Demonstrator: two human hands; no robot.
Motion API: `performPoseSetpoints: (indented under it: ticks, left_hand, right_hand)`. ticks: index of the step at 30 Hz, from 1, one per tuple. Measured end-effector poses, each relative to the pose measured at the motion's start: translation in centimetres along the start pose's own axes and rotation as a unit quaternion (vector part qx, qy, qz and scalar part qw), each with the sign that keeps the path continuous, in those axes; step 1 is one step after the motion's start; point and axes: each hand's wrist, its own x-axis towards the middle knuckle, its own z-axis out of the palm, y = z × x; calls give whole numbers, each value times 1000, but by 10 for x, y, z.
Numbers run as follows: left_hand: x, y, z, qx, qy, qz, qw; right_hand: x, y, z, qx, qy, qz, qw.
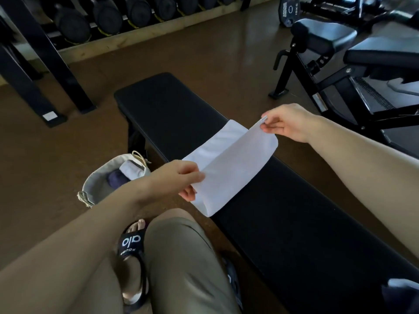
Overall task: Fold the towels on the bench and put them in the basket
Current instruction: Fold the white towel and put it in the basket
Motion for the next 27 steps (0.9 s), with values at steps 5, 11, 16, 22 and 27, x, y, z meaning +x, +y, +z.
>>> performPoseSetpoints:
  ticks: [5, 11, 16, 22, 27]
  left_hand:
    - [13, -33, -21, -36, 9, -31, 999]
    - [31, -57, -35, -34, 16, -53, 998]
    - [43, -68, -45, -24, 39, -71, 996]
    - [50, -77, -44, -12, 40, -92, 995]
    - [51, -81, -43, 64, 41, -96, 992]
  right_hand:
    - [43, 7, 29, -219, 71, -12, 973]
    - [74, 15, 49, -297, 35, -77, 951]
    - [89, 23, 65, -380, 47, -157, 911]
    - [96, 34, 75, -401, 43, -173, 899]
    - [100, 43, 78, -419, 57, -168, 890]
